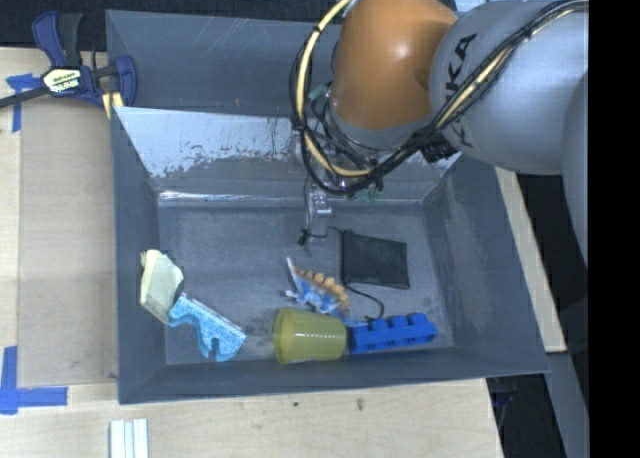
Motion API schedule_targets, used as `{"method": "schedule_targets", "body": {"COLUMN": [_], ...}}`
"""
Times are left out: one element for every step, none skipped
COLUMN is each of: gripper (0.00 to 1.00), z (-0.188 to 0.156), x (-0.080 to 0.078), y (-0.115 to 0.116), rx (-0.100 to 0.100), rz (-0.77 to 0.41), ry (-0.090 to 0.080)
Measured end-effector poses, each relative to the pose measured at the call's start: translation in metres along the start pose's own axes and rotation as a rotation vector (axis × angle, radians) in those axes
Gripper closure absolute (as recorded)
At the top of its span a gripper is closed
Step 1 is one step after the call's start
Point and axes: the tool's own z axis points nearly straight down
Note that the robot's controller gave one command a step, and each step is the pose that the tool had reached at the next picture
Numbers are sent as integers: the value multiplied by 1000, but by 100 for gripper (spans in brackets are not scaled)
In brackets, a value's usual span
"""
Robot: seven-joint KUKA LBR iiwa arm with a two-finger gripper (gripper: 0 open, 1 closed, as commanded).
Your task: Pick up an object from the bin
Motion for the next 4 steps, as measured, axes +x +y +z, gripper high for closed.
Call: {"method": "schedule_targets", "body": {"gripper": [0,0,0,0], "z": [-5,-12,11,71], "x": [-1,30,38,72], "y": [0,-31,-33,-66], "rx": [-1,-1,3,-3], "rz": [1,-39,-45,-213], "ry": [-8,-3,-11,-11]}}
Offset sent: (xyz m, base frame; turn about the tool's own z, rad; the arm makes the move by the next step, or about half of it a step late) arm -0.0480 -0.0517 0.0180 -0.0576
